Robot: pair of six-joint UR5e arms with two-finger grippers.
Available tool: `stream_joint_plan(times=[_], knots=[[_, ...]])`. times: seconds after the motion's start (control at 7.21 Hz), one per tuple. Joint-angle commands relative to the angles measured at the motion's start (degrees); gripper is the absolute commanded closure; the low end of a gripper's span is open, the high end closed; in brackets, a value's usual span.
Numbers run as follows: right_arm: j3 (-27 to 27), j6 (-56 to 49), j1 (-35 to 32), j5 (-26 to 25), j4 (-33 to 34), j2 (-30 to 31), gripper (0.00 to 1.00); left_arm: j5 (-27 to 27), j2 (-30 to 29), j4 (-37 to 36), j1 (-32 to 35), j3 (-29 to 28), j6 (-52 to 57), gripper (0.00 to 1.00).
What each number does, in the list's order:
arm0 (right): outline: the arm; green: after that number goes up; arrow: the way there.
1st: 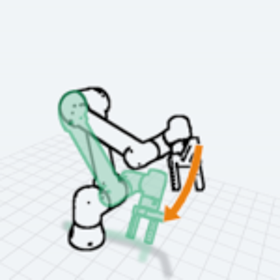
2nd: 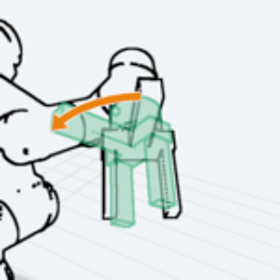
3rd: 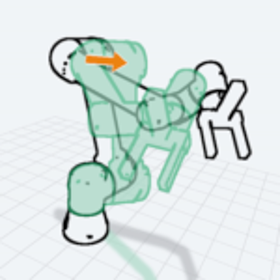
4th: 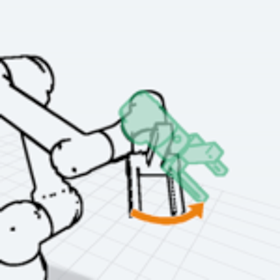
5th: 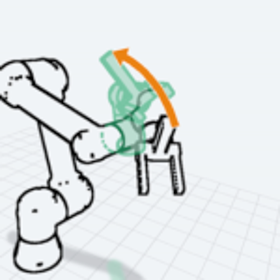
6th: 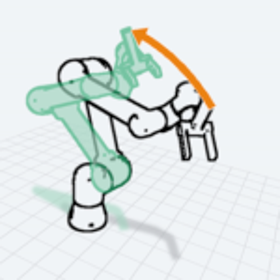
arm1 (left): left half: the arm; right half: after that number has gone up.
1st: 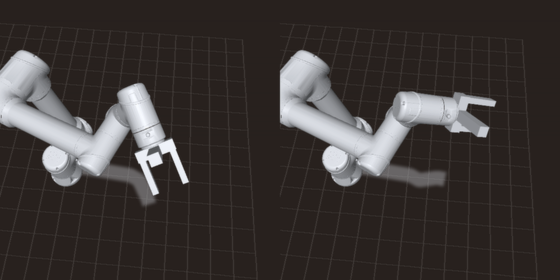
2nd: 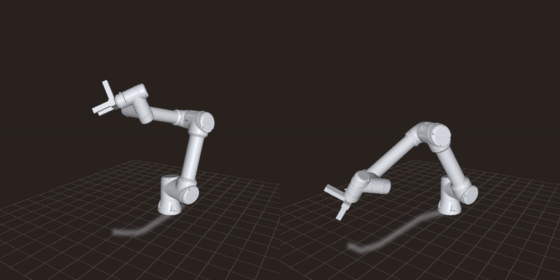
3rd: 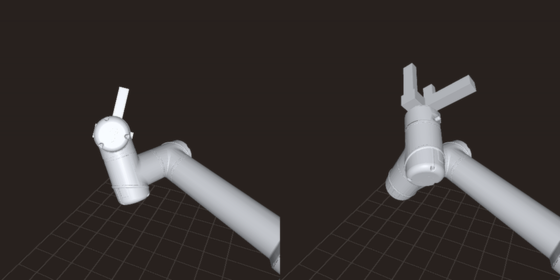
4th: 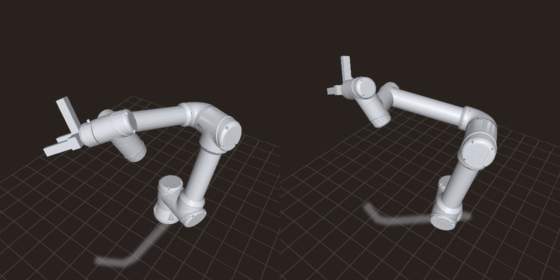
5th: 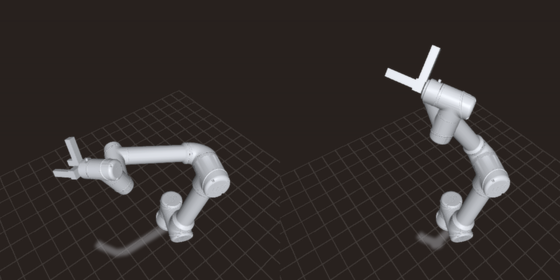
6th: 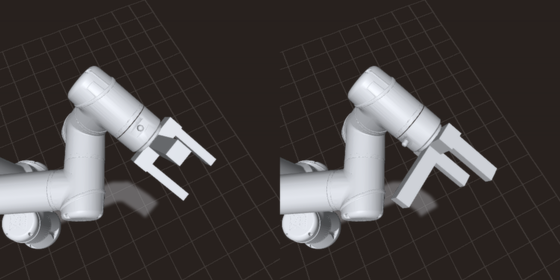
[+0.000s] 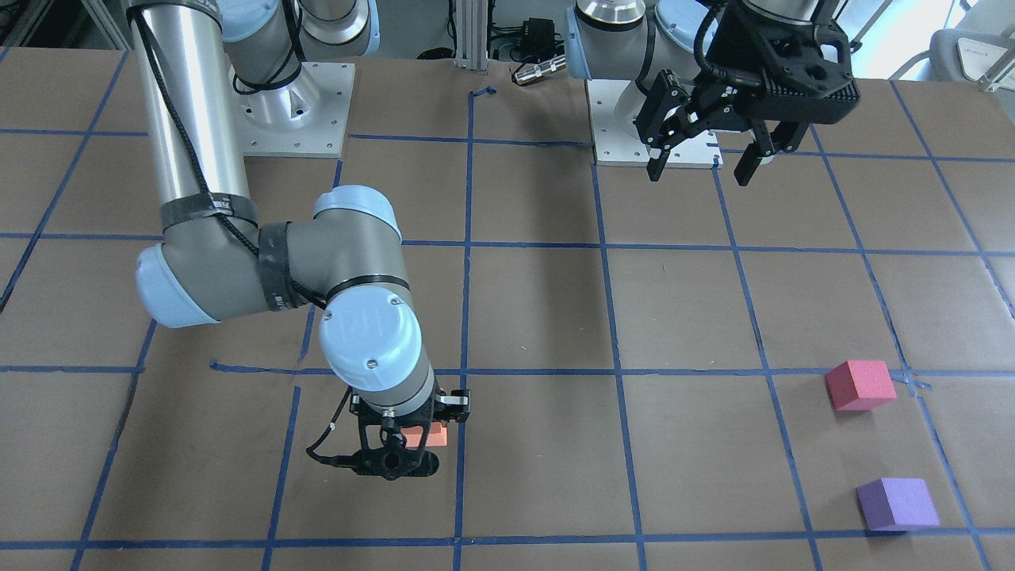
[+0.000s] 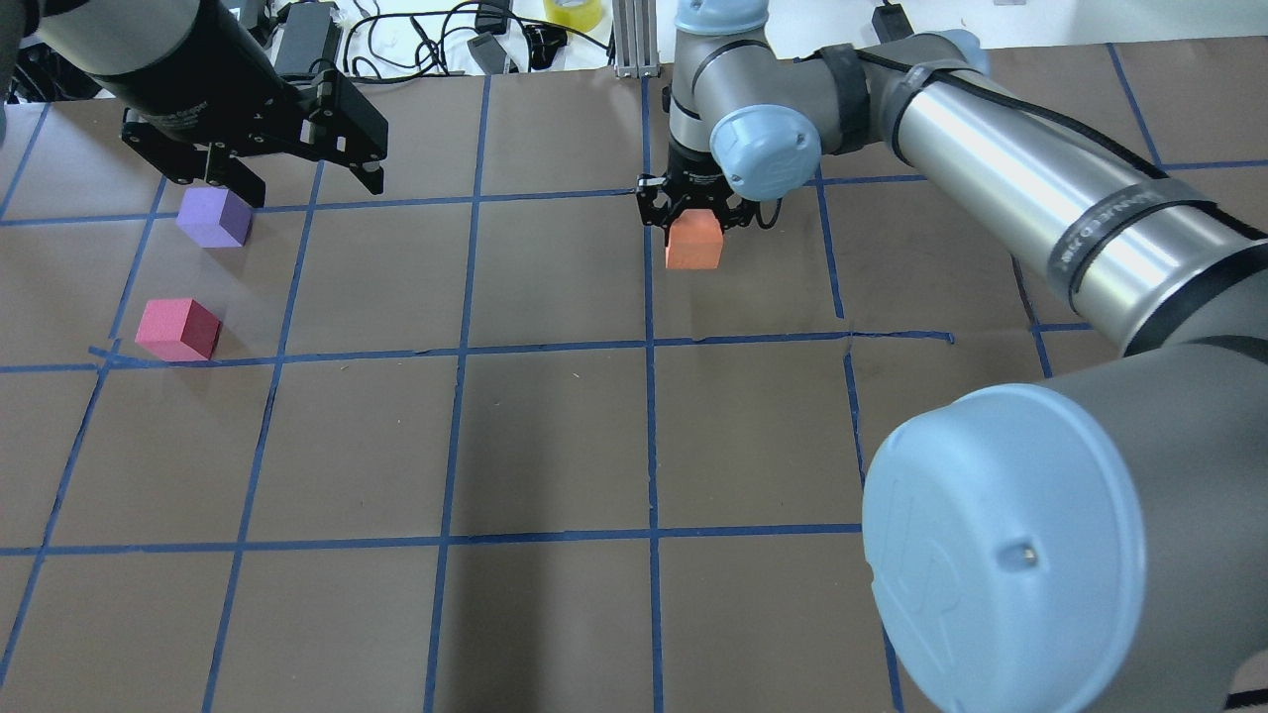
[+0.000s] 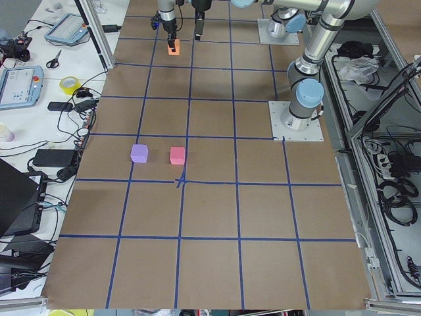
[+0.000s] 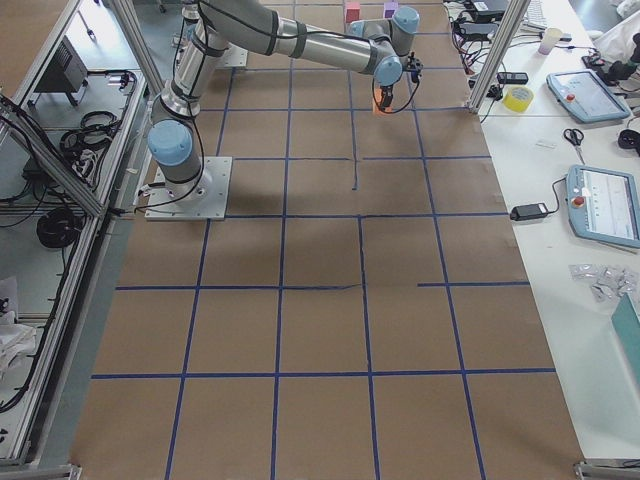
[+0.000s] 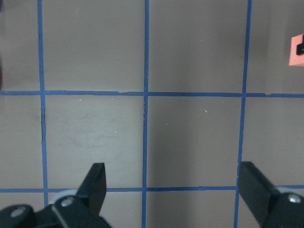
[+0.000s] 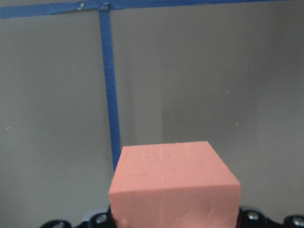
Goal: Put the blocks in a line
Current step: 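Carry the orange cube with the right gripper toward the table center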
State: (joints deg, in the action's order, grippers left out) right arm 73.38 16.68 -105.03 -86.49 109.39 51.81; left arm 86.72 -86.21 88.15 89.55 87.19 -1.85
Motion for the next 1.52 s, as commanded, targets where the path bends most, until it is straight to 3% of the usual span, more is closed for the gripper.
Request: stream_joint_plan(times=[0.0,0.83,0.97,1.11,1.39], knots=[[-3.5,2.0,-3.3,-0.7,-0.1,-3.6,1.00,0.1,0.0,0.0,-0.1,0.1,0.0,0.00],[-4.4,4.0,-5.6,0.1,1.3,-7.1,1.00,0.3,0.0,0.1,-0.1,0.1,0.0,0.00],[-4.2,3.9,-5.9,0.0,2.4,-7.7,0.97,0.3,0.0,0.2,-0.1,0.1,0.0,0.00],[-4.3,4.0,-6.1,0.1,3.5,-8.1,0.89,0.4,0.1,0.3,-0.1,0.1,0.0,0.00],[-4.3,4.0,-6.6,-0.1,3.7,-8.0,0.00,0.3,0.2,0.3,-0.1,0.1,0.0,0.00]])
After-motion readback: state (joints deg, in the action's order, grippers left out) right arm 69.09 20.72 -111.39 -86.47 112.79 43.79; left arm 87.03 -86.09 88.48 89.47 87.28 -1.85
